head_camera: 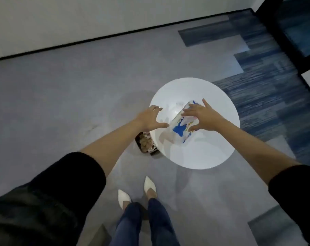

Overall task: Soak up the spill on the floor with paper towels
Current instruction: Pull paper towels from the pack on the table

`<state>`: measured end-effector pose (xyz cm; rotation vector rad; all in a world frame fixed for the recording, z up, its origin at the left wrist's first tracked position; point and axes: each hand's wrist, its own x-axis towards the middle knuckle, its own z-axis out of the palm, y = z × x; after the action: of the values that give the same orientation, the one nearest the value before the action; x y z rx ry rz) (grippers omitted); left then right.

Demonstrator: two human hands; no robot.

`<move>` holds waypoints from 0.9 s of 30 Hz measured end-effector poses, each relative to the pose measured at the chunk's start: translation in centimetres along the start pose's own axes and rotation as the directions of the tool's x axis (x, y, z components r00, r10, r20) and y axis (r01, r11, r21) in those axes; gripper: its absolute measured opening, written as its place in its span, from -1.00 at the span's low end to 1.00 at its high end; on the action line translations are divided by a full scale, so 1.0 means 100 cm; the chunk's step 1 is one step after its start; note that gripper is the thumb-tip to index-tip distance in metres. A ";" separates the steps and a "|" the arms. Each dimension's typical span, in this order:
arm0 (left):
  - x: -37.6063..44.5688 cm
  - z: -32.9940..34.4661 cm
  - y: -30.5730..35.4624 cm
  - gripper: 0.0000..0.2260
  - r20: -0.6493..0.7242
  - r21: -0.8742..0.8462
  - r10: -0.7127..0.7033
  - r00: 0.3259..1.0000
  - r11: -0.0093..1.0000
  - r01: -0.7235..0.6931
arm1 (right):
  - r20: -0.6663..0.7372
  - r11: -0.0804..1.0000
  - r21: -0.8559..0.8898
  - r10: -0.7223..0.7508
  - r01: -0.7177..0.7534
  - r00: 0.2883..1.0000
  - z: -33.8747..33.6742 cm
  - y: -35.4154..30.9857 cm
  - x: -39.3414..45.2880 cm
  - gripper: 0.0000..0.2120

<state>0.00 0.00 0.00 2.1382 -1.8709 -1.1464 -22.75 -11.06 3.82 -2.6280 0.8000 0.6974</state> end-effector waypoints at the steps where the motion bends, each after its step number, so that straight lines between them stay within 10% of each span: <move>1: 0.005 0.008 0.003 -0.19 -0.005 -0.030 0.002 1.000 1.000 -0.002 | -0.023 0.998 -0.052 -0.025 0.023 0.999 0.003 0.005 0.005 -0.38; 17: 0.057 0.127 0.018 0.01 -0.178 -0.265 0.044 0.983 0.960 -0.091 | -0.205 0.964 -0.084 -0.264 0.251 0.943 0.017 0.033 0.032 -0.68; 27: 0.066 0.136 0.018 -0.06 -0.158 -0.277 -0.042 0.987 0.961 -0.003 | -0.304 0.962 0.231 -0.073 0.148 0.950 -0.023 0.032 0.022 -0.80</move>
<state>-9.34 -0.78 -11.94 2.0307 -1.5241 -1.1234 -22.19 -15.58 4.14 -2.5466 0.7533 0.1610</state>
